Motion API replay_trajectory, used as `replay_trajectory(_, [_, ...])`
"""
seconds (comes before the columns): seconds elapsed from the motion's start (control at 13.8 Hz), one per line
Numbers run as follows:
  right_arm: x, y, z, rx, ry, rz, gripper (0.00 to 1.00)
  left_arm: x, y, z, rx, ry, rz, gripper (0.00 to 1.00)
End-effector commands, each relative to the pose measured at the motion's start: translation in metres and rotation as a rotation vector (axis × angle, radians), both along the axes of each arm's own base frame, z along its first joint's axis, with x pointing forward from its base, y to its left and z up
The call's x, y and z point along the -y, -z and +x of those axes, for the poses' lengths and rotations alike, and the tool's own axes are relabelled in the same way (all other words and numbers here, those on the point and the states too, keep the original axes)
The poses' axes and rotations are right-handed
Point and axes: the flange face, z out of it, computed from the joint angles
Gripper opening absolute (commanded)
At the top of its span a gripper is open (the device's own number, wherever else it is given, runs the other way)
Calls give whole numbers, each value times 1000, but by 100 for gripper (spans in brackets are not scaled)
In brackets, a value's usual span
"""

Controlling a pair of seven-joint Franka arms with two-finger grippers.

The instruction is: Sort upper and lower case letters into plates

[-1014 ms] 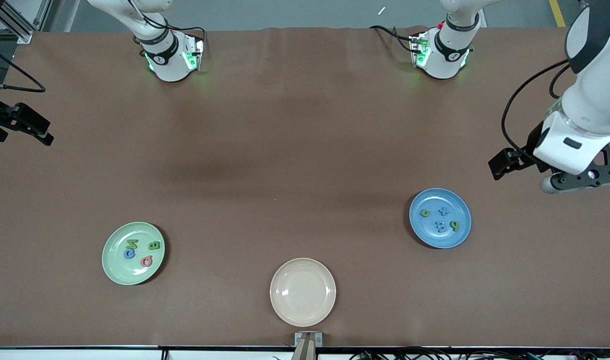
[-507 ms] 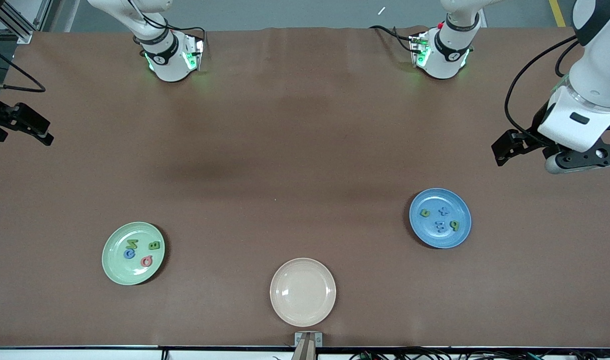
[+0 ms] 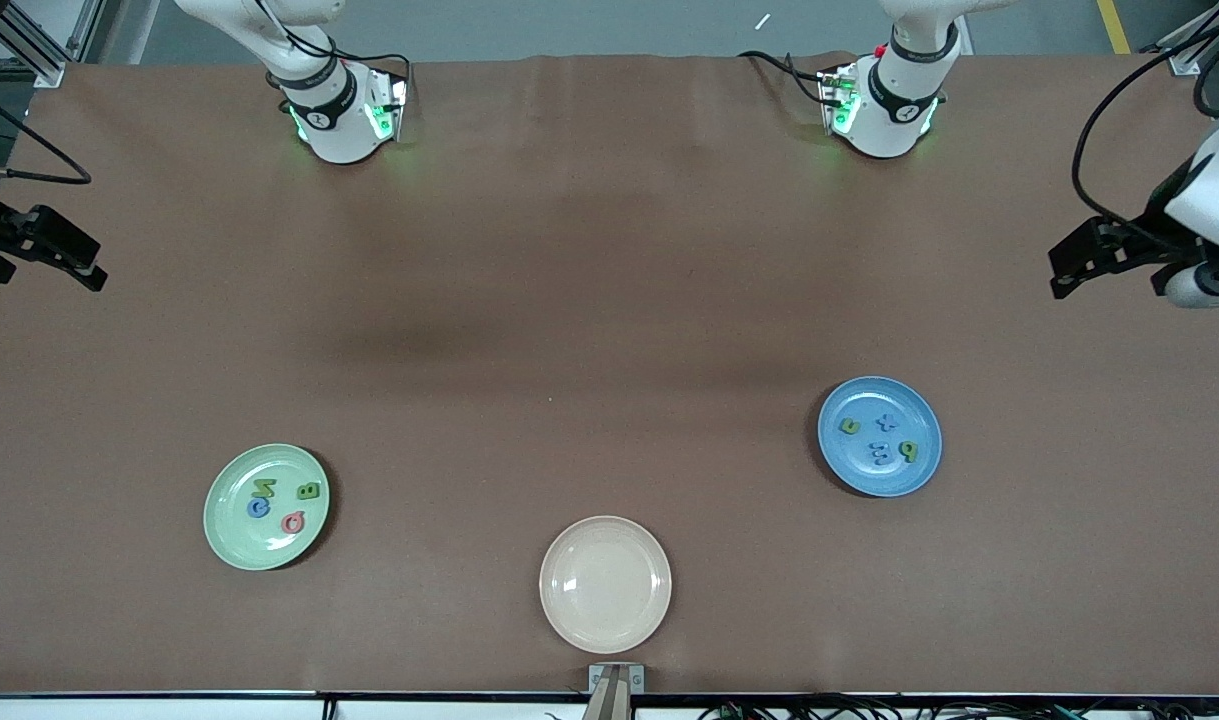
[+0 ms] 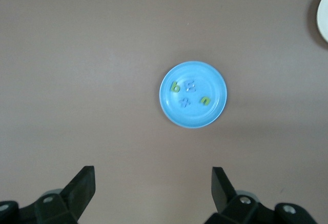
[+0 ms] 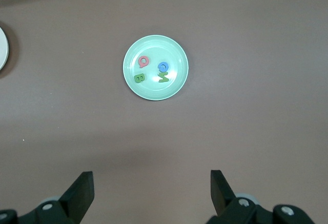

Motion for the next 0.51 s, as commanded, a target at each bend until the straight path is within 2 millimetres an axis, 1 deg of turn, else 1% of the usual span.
replay_trajectory(0.0, [1,-6,-8,6,1,0,100,-1,-3,-23,-12,6,-8,100])
replay_trajectory(0.07, [3,-5,-8,4,2,-1,100,2,-5,-28,-9,9,-9,100])
replay_trajectory(0.22, [2,-5,-8,6,1,-1,100,8,-1,-37,-21,16,-6,100])
replay_trajectory(0.36, [2,-5,-8,6,1,-1,100,10,0,-38,-25,-12,-38,100])
replay_trajectory(0.43, [3,-6,-8,7,1,-3,100,18,1,-39,-27,-30,-54,100])
